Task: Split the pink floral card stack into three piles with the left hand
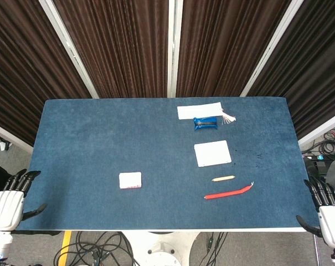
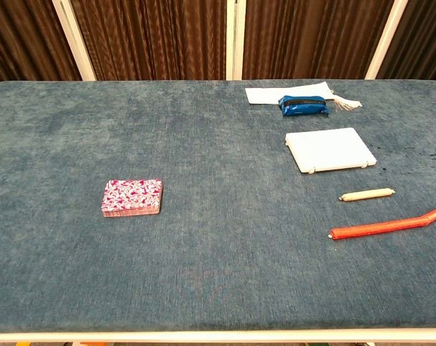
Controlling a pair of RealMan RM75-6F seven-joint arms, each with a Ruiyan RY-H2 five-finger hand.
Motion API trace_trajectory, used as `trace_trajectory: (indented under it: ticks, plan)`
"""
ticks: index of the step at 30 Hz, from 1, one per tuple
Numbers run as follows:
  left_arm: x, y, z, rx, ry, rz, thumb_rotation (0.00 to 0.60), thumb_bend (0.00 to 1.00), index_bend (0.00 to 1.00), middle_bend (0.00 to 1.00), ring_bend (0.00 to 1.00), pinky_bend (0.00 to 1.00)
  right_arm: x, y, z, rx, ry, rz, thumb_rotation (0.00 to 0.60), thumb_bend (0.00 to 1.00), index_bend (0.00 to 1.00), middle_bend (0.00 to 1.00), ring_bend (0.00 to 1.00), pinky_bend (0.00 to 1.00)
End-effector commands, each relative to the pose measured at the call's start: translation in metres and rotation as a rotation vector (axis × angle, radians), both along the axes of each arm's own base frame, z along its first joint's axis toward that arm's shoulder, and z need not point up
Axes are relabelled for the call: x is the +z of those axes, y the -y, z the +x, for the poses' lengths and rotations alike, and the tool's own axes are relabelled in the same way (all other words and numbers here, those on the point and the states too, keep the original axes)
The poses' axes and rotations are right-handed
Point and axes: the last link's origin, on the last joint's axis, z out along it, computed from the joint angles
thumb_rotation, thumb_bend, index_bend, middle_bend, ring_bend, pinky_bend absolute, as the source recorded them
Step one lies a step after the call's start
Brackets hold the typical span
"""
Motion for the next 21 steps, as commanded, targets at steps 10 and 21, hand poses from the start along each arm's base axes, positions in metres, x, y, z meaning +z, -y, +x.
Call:
trace_trajectory:
  ticks: [10, 21]
  plan:
    - [0.001, -0.005, 0.008, -0.019, -0.006, -0.019, 0.6, 0.12, 0.17, 0.18, 0.09, 0.18, 0.004, 0.003, -0.001, -0.011, 0.018, -0.018, 0.6, 0.11, 0.0, 0.0, 0.0, 0.0]
    - [-0.032, -0.017, 0.032, -0.032, 0.09, -0.16, 0.6, 0.12, 0.17, 0.18, 0.09, 0.18, 0.012, 0.003, 0.005, 0.015, 0.007, -0.034, 0.6, 0.11, 0.0, 0.0, 0.0, 0.0]
